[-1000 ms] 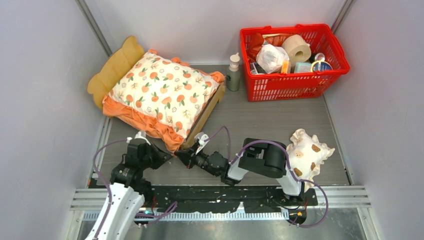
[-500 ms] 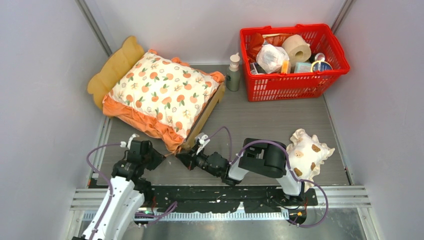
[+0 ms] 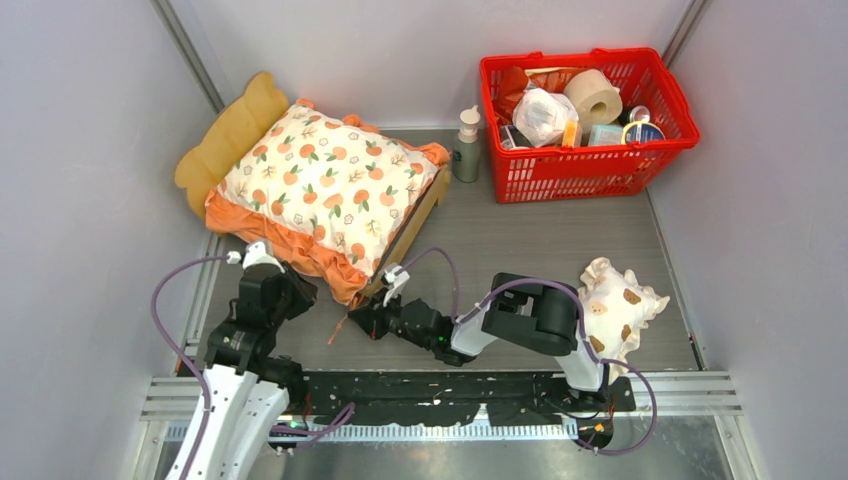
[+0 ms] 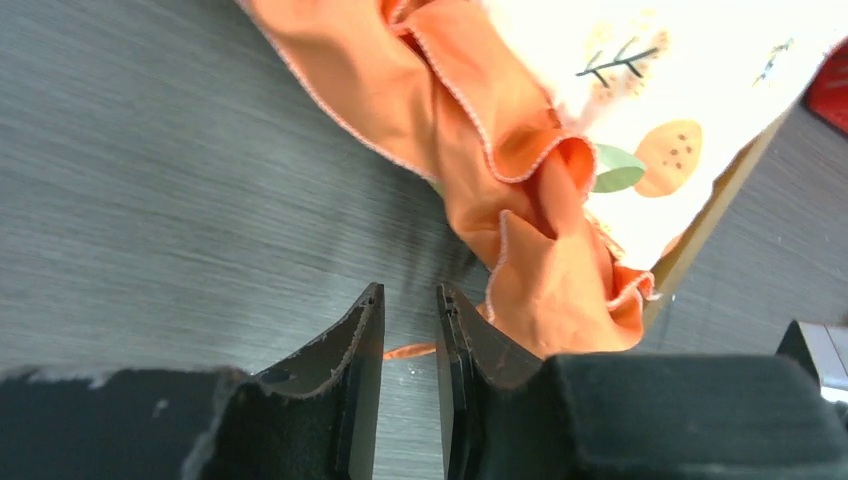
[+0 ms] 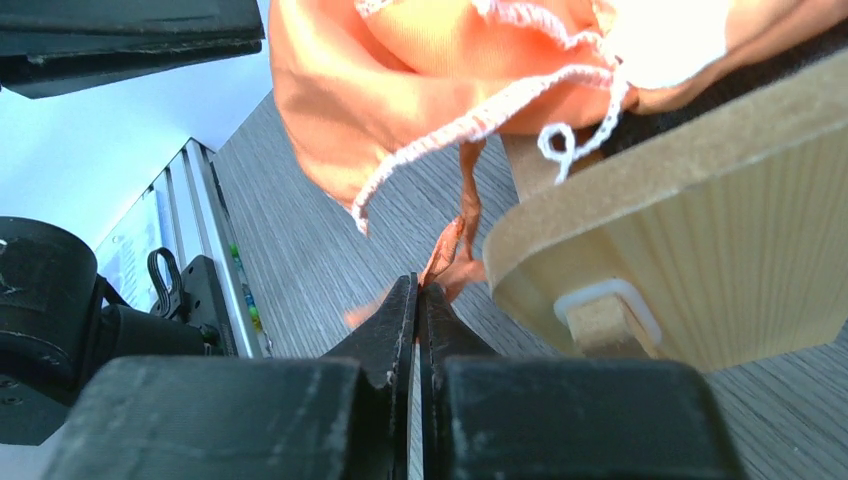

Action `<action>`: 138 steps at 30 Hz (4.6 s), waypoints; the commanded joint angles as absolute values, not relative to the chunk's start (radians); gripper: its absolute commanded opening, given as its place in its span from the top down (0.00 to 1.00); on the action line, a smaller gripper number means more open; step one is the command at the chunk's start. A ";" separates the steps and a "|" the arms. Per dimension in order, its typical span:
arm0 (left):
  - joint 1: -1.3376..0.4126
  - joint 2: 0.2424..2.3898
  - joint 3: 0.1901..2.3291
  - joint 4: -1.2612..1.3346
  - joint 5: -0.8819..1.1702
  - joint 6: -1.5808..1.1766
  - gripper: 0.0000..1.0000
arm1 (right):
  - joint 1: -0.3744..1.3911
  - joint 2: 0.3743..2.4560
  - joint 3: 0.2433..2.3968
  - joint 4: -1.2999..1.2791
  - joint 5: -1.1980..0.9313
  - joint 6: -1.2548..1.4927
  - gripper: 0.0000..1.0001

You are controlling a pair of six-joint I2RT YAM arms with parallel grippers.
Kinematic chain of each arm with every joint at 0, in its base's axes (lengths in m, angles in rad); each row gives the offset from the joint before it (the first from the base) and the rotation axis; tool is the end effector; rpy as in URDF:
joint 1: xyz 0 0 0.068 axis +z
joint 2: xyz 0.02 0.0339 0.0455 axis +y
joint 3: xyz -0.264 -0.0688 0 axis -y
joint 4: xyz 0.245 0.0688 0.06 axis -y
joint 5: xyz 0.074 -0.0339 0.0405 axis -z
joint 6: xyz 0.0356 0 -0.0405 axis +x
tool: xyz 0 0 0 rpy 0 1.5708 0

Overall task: Set up the pet bed
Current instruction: Tie the ropes to the bed frame.

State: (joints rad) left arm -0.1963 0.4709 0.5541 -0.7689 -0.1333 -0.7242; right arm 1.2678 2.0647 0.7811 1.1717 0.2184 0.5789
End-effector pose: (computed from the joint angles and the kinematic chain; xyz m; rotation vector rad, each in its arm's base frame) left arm 0.1073 -0.0165 0.2442 -0.6618 2.1735 -0.3422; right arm 0.1208 0.3606 0.1158 -0.4468 1.7740 1.1778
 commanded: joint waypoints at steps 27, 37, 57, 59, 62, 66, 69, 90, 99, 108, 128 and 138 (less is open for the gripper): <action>-0.196 0.535 0.430 -0.523 0.402 -0.624 0.70 | 1.220 1.928 0.791 1.101 0.092 0.505 0.95; -0.197 0.486 0.416 -0.643 0.204 -0.721 0.68 | 1.219 1.939 0.781 1.128 0.094 0.519 0.95; -0.196 0.598 0.475 -0.268 0.161 -0.874 0.80 | 1.221 1.932 0.787 1.142 0.090 0.526 0.95; -0.196 0.590 0.470 -0.196 0.195 -0.882 0.78 | 1.220 1.933 0.790 1.145 0.090 0.525 0.95; -0.196 0.610 0.442 -0.137 0.254 -0.884 0.75 | 1.220 1.932 0.792 1.142 0.093 0.522 0.95; -0.196 0.645 0.424 -0.121 0.358 -0.847 0.73 | 1.220 1.928 0.792 1.137 0.094 0.520 0.95; -0.196 0.649 0.405 -0.111 0.426 -0.806 0.73 | 1.220 1.923 0.791 1.130 0.096 0.517 0.95; -0.196 0.649 0.475 -0.457 0.444 -0.547 0.63 | 1.219 1.915 0.801 1.099 0.105 0.521 0.95; -0.196 0.661 0.440 -0.412 0.450 -0.555 0.62 | 1.220 1.918 0.800 1.118 0.090 0.519 0.95; -0.196 0.696 0.438 -0.427 0.458 -0.560 0.68 | 1.219 1.912 0.804 1.110 0.080 0.512 0.95; -0.196 0.663 0.414 -0.414 0.378 -0.747 1.00 | 1.220 1.928 0.766 1.156 0.128 0.546 0.71; -0.196 0.627 0.400 -0.419 0.321 -0.805 1.00 | 1.228 1.926 0.710 1.237 0.187 0.559 0.69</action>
